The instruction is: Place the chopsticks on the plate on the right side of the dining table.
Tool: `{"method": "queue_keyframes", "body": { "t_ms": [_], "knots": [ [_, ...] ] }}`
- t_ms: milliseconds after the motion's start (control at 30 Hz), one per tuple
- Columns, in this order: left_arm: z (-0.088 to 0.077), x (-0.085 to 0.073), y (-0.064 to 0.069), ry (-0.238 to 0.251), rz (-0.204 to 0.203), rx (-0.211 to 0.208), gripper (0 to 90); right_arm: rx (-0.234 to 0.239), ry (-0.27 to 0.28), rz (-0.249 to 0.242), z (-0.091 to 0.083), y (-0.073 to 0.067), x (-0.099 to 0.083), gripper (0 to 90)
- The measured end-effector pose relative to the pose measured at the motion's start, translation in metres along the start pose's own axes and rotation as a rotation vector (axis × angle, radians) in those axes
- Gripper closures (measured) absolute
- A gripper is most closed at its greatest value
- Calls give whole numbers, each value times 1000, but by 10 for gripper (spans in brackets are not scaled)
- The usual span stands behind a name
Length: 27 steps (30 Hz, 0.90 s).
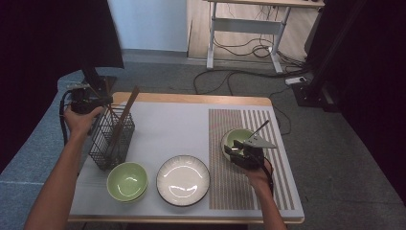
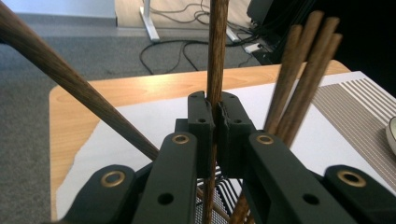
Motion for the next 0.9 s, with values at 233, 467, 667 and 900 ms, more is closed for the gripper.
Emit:
{"method": "queue_keyframes", "body": {
  "t_ms": [233, 467, 667, 900],
  "knots": [
    [-21, -2, 3, 55, 13, 0, 845, -4, 8, -4, 0, -2, 2, 519],
    [-45, -3, 6, 110, 43, 5, 843, -6, 7, -3, 1, -3, 3, 519],
    [-54, -1, 10, 130, 57, 1, 843, 0, 17, -10, 1, -8, 6, 519],
    [-53, -1, 11, 133, 48, -5, 841, -3, 17, -5, 0, -6, 5, 518]
  ]
}}
Point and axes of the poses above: each handheld gripper's, and its own axes: z roughly forward along the jaws, x roughly out of its top, y roughly to its right, the point moved 3 cm from there along z, roughly forward along the jaws, and after that the axes turned 11 degrees about -z, right-handed, at the moved point
